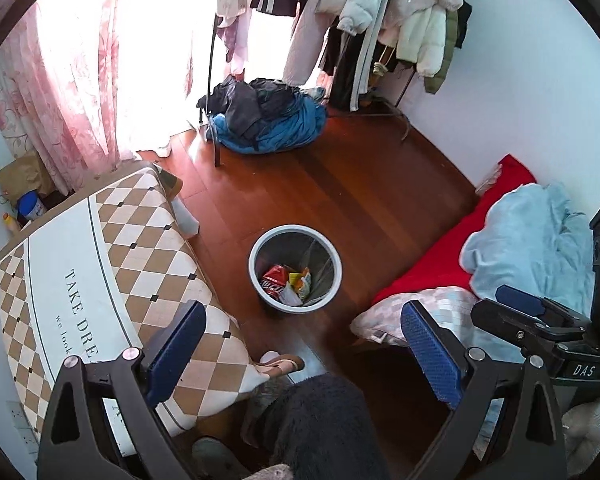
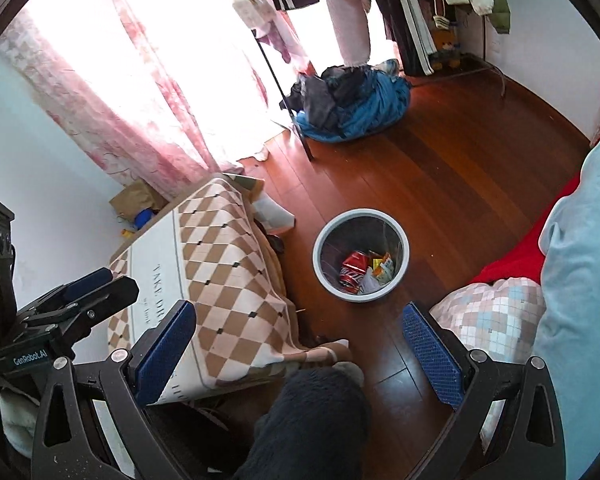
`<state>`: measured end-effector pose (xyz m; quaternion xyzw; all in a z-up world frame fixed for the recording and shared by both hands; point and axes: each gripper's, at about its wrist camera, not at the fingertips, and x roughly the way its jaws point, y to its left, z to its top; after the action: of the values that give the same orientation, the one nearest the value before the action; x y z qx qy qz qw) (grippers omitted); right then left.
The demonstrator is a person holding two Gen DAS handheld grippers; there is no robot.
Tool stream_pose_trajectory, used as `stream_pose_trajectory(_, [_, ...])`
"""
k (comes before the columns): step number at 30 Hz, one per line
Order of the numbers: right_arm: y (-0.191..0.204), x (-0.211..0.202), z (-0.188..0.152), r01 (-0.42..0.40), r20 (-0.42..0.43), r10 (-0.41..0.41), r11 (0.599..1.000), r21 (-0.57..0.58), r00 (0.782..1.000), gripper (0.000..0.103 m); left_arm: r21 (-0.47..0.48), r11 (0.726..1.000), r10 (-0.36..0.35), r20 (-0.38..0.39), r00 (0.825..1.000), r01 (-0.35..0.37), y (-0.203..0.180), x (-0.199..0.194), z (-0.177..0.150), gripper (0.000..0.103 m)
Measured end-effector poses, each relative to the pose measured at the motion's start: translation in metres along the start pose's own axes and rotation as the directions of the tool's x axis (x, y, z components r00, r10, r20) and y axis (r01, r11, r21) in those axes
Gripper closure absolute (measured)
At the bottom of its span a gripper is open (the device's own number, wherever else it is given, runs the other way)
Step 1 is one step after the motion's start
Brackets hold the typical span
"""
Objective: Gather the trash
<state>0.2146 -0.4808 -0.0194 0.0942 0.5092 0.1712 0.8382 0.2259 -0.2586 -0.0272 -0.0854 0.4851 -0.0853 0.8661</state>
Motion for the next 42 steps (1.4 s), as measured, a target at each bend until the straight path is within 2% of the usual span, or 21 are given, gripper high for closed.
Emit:
stream_pose_trajectory(6, [0.013,-0.024,-0.007,-0.020,0.008,0.021,1.000,-0.023,1.000,0.000,0.000,0.999,-0.032,0.008,0.999,0.032,-0.001,-0.024,-0.005,0.003])
stream_pose_trajectory(12, [0.023,-0.030,-0.013,-0.032,-0.004,0.031,0.999,-0.038,0.999,0.000,-0.005,0.999,-0.047,0.020,0.999,0.047,0.000,-0.037,-0.010,0.003])
stream_pose_trajectory(42, [0.037,-0.031,-0.016,-0.022,-0.027,0.020,0.997,-0.074,0.999,0.000,-0.015,0.999,-0.029,0.018,0.999,0.029,0.010,-0.046,-0.021,0.000])
